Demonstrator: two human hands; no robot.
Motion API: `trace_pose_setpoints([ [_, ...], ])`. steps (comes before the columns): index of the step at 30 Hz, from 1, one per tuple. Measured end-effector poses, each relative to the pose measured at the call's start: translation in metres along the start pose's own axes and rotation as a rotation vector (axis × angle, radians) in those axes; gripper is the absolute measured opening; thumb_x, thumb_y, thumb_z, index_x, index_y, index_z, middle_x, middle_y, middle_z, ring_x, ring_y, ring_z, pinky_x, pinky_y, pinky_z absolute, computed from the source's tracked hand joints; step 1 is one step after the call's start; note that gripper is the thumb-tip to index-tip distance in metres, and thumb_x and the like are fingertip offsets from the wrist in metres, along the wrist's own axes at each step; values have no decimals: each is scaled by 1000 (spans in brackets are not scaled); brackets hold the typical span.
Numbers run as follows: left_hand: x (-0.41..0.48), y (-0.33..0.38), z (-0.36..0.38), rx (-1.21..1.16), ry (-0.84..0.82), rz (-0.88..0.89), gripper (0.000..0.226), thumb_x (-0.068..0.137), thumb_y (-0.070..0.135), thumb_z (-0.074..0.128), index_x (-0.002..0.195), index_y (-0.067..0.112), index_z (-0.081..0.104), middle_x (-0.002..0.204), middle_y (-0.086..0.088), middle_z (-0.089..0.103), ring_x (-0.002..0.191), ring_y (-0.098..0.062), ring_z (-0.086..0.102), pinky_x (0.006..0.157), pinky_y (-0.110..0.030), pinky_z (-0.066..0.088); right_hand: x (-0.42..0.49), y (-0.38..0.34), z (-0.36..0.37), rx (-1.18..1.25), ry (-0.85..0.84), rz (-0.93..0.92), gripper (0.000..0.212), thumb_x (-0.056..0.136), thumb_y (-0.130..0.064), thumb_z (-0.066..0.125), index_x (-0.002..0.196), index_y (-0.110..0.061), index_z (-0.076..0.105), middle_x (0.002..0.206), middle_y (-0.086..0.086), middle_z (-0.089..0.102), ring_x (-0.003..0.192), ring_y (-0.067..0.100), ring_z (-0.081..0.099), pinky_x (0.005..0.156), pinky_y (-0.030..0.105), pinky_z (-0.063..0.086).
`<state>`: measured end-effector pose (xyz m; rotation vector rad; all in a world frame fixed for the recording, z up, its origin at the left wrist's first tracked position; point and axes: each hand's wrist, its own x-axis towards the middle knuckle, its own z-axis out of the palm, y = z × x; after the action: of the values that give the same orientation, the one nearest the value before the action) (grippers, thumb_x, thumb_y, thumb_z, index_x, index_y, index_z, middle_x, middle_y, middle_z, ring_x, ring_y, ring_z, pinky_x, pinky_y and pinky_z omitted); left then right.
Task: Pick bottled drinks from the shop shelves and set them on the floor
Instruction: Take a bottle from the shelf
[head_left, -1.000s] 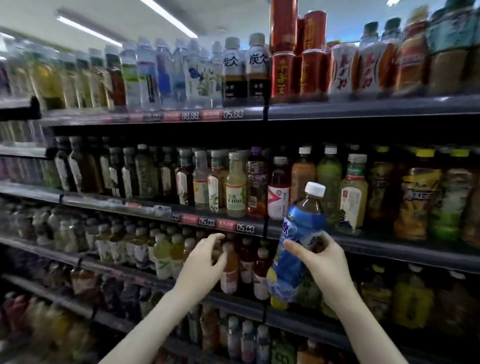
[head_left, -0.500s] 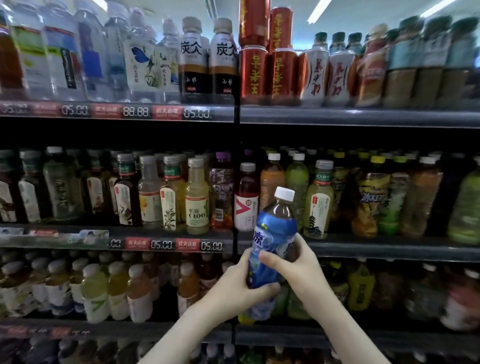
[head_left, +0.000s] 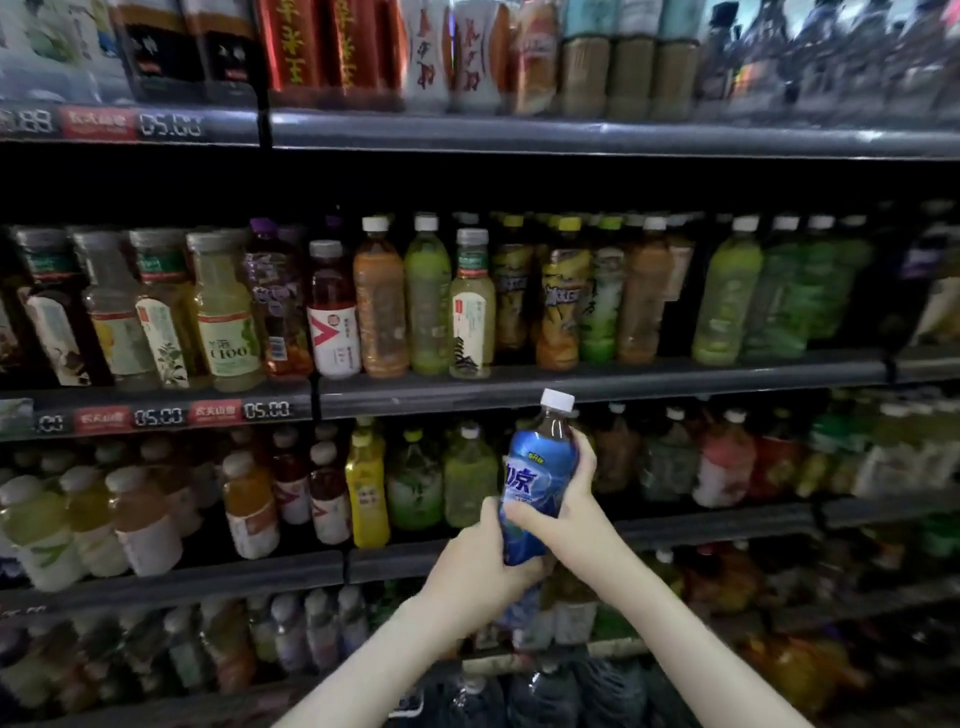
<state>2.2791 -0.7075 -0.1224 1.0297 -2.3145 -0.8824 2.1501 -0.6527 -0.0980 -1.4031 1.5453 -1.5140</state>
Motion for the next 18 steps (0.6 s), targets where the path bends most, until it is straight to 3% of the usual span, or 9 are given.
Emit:
trace_pose_setpoints([
  [3,3,44,50,-54,-23,14,56,73,51,68,115,28,40,95,13,63,90,-13,64,75,-30,52,-23,12,-61,-10,44,-44,96,85,-13,72,125,-65,2,129,-21,45,108,-9,56,85,10,48],
  [7,8,99,119,-160,-94,-10,60,68,59,67,115,31,42,103,10,68,95,-10,65,84,-31,53,-53,33,-146,-65,96,-41,98,83,-19,74,138,-60,4,129,-24,48,104,-5,61,84,18,52],
  [11,24,140,158,-234,-231,30,43,77,54,65,115,44,48,107,23,65,93,12,59,76,-9,46,-71,44,-217,-97,154,-26,96,83,-22,75,135,-64,8,126,-24,52,102,-3,63,78,14,53],
  [13,39,159,168,-324,-273,37,49,69,47,65,116,41,53,106,23,66,95,10,61,81,-11,48,-72,44,-248,-105,187,-46,95,83,-21,75,137,-61,9,129,-20,52,106,-3,61,81,13,51],
  [15,62,174,174,-337,-248,36,54,64,39,64,117,35,54,110,14,66,101,-1,63,87,-20,50,-67,43,-276,-90,222,-72,94,84,-20,75,138,-59,9,135,-16,48,113,-3,57,88,17,51],
  [18,102,191,172,-236,-90,92,36,81,22,62,114,34,54,106,14,64,98,-2,63,82,-9,44,-50,40,-313,-55,269,-143,93,84,-14,74,131,-64,10,130,-30,41,110,-13,54,79,9,49],
])
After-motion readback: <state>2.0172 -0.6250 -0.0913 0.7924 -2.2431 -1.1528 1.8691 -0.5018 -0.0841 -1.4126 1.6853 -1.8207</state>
